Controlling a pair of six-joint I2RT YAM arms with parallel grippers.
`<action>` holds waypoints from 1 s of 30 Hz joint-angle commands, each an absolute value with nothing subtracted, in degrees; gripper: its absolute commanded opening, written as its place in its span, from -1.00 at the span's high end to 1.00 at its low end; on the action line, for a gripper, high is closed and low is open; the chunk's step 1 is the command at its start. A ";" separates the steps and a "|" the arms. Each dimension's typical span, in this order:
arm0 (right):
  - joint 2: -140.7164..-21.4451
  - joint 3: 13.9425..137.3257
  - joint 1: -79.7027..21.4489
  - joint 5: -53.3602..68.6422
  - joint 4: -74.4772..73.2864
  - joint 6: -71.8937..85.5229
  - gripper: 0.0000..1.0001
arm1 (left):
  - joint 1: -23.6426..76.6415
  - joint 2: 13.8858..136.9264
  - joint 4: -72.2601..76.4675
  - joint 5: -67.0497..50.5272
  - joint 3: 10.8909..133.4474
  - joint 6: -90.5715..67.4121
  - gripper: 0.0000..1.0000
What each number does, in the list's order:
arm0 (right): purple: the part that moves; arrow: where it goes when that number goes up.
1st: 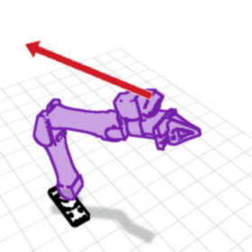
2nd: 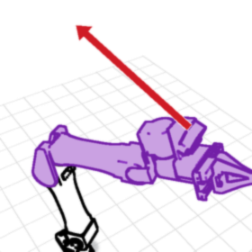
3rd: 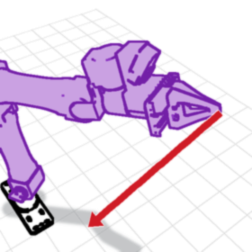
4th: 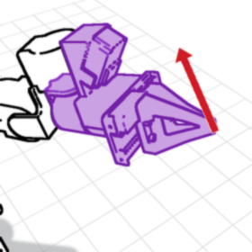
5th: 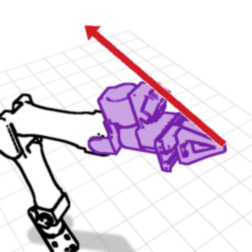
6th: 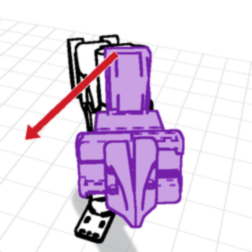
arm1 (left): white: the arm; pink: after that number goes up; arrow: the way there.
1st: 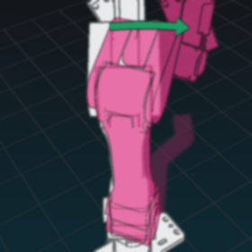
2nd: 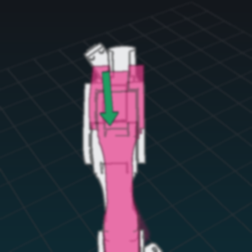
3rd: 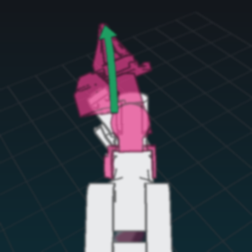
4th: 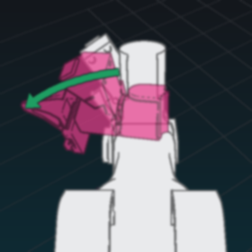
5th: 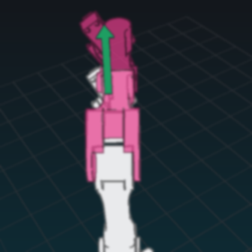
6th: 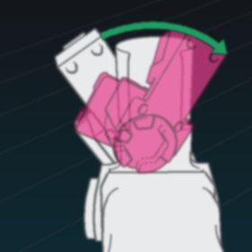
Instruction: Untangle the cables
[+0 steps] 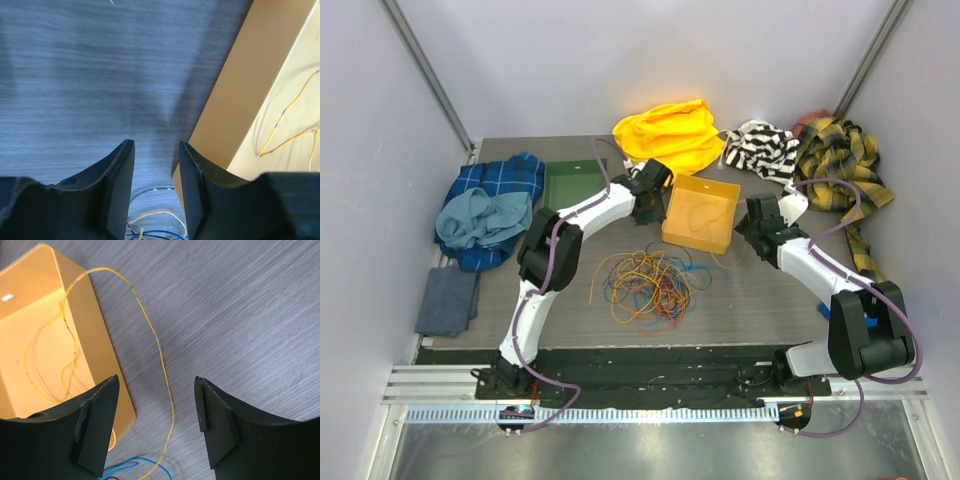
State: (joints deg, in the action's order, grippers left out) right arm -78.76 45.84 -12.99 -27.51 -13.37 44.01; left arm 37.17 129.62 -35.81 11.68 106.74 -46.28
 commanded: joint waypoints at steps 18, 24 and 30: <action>-66.63 36.13 -12.92 -25.66 -16.96 53.26 -0.37 | 40.96 125.43 -30.32 10.71 102.04 -50.98 -0.01; -69.51 40.51 -11.52 -30.06 -16.79 51.77 -0.37 | 39.91 116.47 -33.13 19.68 100.11 -47.99 -0.55; -78.83 45.17 -3.88 -26.11 -14.42 51.50 -0.35 | 39.20 104.52 -32.26 21.54 93.18 -46.32 -0.57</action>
State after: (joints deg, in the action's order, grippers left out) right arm -74.76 41.78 -7.68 -26.26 -17.32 51.18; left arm 39.70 113.99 -33.26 17.72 95.94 -47.83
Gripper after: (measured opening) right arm 0.685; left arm 0.788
